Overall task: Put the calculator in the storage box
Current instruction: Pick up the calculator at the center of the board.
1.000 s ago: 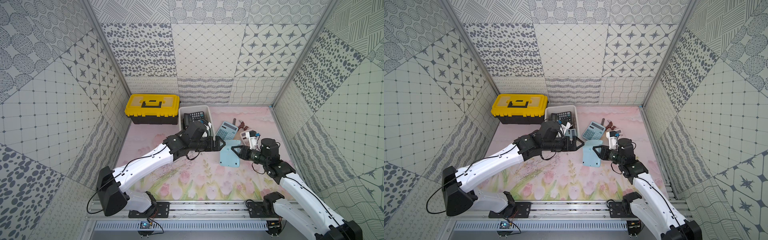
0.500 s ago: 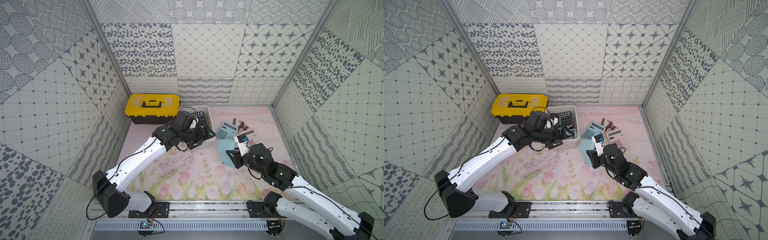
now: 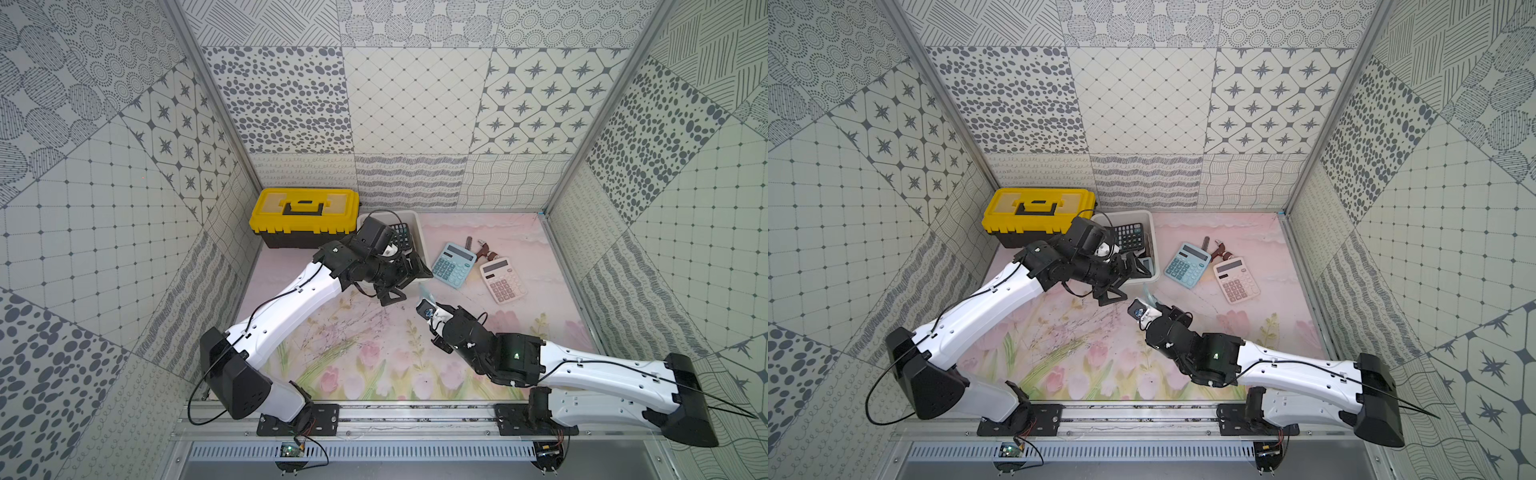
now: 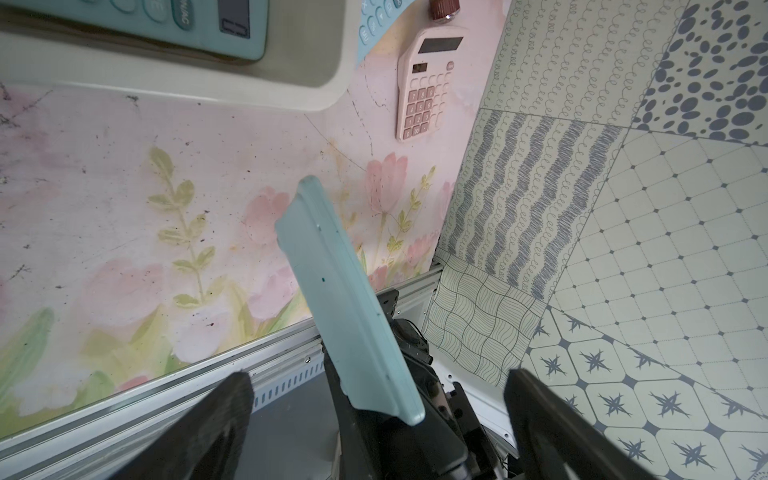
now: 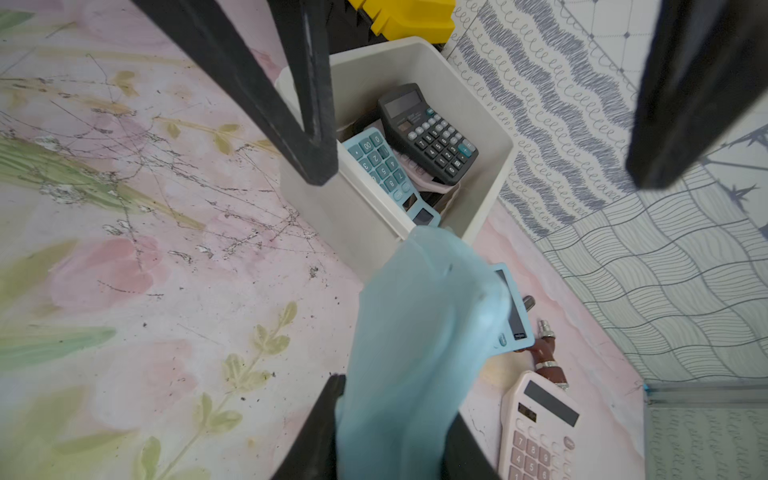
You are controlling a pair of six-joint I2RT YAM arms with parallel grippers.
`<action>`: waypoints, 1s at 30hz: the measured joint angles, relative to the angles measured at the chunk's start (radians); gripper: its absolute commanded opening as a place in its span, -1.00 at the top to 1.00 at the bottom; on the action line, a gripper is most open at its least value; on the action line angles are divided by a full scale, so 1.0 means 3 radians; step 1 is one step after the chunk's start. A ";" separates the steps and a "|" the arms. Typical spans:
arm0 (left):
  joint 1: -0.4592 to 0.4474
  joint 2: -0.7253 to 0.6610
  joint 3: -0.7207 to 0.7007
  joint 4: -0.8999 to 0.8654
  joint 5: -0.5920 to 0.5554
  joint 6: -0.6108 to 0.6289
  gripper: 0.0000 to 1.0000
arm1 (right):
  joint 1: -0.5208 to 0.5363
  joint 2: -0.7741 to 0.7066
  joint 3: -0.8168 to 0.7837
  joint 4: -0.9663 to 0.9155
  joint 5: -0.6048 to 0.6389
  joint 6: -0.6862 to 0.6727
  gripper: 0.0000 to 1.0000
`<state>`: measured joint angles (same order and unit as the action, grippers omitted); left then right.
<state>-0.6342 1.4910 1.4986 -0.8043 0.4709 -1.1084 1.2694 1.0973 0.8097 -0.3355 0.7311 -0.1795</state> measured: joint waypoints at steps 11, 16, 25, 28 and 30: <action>0.0000 0.0072 -0.0079 -0.0121 0.0092 -0.0065 -0.27 | 0.0261 0.0134 0.0003 0.0383 0.0470 -0.0492 0.42; 0.0000 0.0102 -0.0094 -0.0094 0.0165 -0.0033 0.28 | 0.0314 0.0209 0.0003 0.0445 0.0521 -0.0629 0.42; -0.0010 0.0175 -0.0134 -0.0239 0.0099 -0.0047 0.97 | 0.0388 0.0406 0.0003 0.0356 0.0645 -0.1019 0.32; -0.0011 0.0195 -0.0136 -0.0258 0.0070 -0.0036 1.00 | 0.0390 0.0451 0.0003 0.0390 0.0665 -0.0968 0.19; -0.0015 0.0197 -0.0134 -0.0244 0.0081 -0.0009 1.00 | 0.0392 0.0462 0.0003 0.0491 0.0666 -0.0876 -0.02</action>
<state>-0.6388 1.5501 1.4586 -0.8776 0.4953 -1.1110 1.3869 1.2358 0.8104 -0.1883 0.9310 -0.4423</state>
